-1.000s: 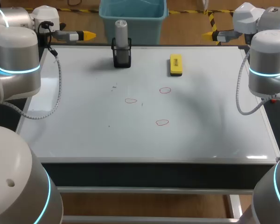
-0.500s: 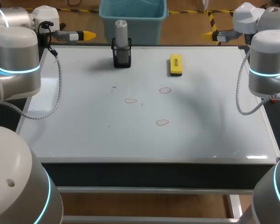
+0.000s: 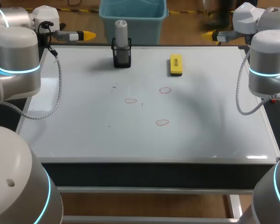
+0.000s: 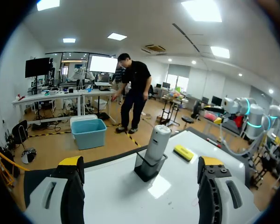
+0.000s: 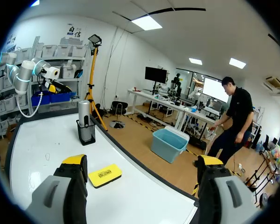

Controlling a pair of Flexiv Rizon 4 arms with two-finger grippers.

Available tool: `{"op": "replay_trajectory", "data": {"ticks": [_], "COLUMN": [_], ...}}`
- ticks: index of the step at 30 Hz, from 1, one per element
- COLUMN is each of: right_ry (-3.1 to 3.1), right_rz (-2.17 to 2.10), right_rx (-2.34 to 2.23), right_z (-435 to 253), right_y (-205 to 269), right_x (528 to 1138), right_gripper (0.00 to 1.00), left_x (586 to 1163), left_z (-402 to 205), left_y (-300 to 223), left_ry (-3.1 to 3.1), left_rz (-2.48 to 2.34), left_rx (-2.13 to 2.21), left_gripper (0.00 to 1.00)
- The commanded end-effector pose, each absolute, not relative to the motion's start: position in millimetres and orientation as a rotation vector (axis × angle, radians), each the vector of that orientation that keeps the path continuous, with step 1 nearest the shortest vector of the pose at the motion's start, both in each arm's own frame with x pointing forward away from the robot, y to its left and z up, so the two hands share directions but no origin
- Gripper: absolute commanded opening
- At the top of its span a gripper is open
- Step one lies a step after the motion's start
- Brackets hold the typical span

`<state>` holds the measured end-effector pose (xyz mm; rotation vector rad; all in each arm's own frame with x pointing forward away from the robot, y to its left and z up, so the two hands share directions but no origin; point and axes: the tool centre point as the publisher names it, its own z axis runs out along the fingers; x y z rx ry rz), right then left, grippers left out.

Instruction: Pick up the inspection probe, press it on each red-marked spot on the whiteboard one by one, put down the probe, pick up the eraser, and wipe off all the red marks.

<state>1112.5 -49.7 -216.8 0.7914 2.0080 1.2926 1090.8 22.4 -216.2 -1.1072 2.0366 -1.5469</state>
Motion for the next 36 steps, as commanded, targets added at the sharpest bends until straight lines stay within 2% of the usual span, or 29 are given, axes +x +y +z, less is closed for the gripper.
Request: {"op": "replay_trajectory", "data": {"ticks": [1,26,36], "right_ry": [2.009,2.009,2.009], "right_rz": [1.292,1.292,1.292], "right_rx": [0.791,0.791,0.791], "right_z": [-217,-217,-217], "right_y": [-50,-50,-50], "right_x": [1113,1113,1113], "right_gripper": [1.00,1.00,1.00], "left_x": [1091,1091,1105], "left_z": [-217,-217,-224], "left_y": [22,22,16], "left_ry": [2.034,2.034,2.201], "left_rz": [-1.548,-1.548,-1.767], "left_rx": [-1.107,-1.106,-0.710], "left_gripper": [1.00,1.00,1.00]}}
